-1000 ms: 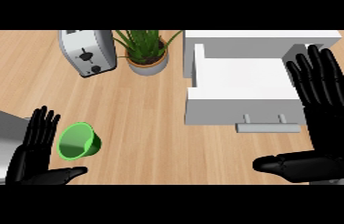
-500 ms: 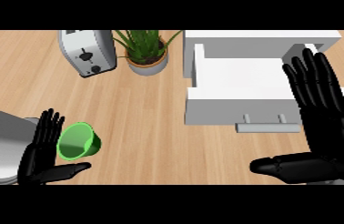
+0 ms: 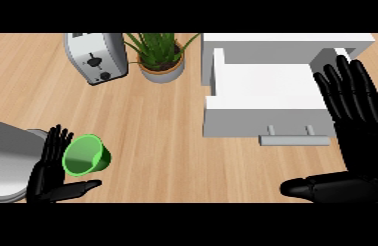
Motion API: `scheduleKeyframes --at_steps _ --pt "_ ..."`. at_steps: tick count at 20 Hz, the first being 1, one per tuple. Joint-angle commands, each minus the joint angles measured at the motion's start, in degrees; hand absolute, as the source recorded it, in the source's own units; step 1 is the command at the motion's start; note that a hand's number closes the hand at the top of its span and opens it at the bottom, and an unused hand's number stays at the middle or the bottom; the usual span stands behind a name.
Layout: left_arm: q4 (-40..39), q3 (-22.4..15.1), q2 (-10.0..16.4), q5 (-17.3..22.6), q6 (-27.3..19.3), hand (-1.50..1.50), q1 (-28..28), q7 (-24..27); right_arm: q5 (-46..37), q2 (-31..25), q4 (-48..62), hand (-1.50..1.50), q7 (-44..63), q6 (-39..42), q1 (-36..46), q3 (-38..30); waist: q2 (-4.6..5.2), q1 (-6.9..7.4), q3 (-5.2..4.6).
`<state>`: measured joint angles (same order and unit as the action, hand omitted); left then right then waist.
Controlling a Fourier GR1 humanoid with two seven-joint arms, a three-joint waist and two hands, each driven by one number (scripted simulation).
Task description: Pick up the cup, place it into the drawer and close the drawer
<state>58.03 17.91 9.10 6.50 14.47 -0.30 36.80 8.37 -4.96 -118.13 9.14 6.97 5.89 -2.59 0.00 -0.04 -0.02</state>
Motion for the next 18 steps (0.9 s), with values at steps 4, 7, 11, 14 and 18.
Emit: scheduleKeyframes --at_steps 4,7,11,14,18 --pt "-9.9 0.3 2.4 -0.1 0.0 -1.50 -4.6 3.8 -2.9 2.1 -2.8 -1.50 0.9 -1.5 -2.4 3.4 -0.01 -0.07 0.00" --pt "-14.1 0.0 3.6 -1.1 1.8 -1.50 -3.6 9.0 -0.9 1.7 -3.3 -1.50 0.7 -0.7 -2.5 2.1 0.00 -0.07 0.00" --pt "-22.9 0.2 3.8 -2.0 1.0 -1.50 -10.2 12.4 5.0 -1.6 1.1 -1.50 1.1 1.5 2.7 -4.6 0.11 -0.25 -0.03" --pt "-26.9 0.0 4.6 -1.4 3.1 -1.50 -11.7 15.4 -1.2 1.1 -4.1 -1.50 2.8 -1.4 -0.3 1.7 0.04 -0.21 -0.02" --pt "-24.9 -0.5 3.2 0.6 4.0 -1.50 -11.5 13.7 -0.2 0.5 -3.8 -1.50 5.3 -1.5 1.7 1.1 0.00 -0.11 -0.01"
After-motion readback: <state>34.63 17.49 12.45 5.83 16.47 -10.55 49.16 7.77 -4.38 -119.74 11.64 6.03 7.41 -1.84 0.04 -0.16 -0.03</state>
